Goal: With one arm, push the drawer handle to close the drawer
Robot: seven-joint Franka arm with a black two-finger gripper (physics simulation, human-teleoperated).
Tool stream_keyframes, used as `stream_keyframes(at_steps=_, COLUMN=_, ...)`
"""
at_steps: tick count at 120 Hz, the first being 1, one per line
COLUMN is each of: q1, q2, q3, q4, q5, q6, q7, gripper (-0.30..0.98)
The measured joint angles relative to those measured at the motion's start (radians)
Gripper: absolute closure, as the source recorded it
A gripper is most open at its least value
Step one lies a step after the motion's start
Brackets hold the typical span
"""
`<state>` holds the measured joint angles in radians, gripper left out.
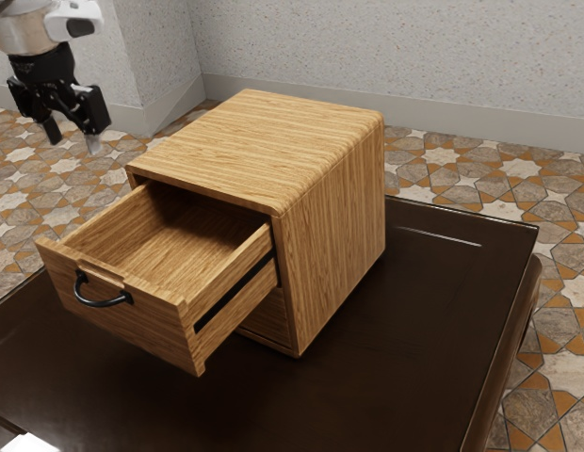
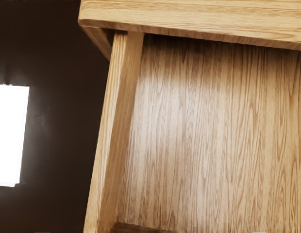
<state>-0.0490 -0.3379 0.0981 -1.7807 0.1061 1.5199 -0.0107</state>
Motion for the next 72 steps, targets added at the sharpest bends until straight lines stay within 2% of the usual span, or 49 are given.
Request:
stream_keyframes(at_steps=9, q1=-0.013, q2=-0.03, q3=-0.002, q4=-0.027, q5=-0.007, q6=-0.011, q7=0.009, gripper=0.1)
stream_keyframes(at_steps=17, q1=-0.011, q2=-0.122, q3=-0.009, q4=-0.141, q5=-0.014, q6=-0.008, q7=0.016, gripper=0.07)
stream_keyframes(at_steps=25, q1=0.056, q2=-0.317, q3=-0.125, q4=-0.307, q5=-0.04, q6=0.005, q7=0.018, gripper=0.05)
stream_keyframes(at_steps=35, q1=0.047, q2=-0.463, q3=-0.21, q4=-0.521, q5=-0.057, q6=0.023, q7=0.011, gripper=0.07)
stream_keyframes(at_steps=56, q1=0.079, q2=-0.555, q3=-0.223, q4=-0.764, q5=-0.068, q6=0.113, q7=-0.028, gripper=0.47)
stream_keyframes(at_steps=72, q1=0.094, q2=-0.558, q3=-0.222, q4=-0.803, q5=-0.074, q6=0.176, q7=-0.066, gripper=0.64)
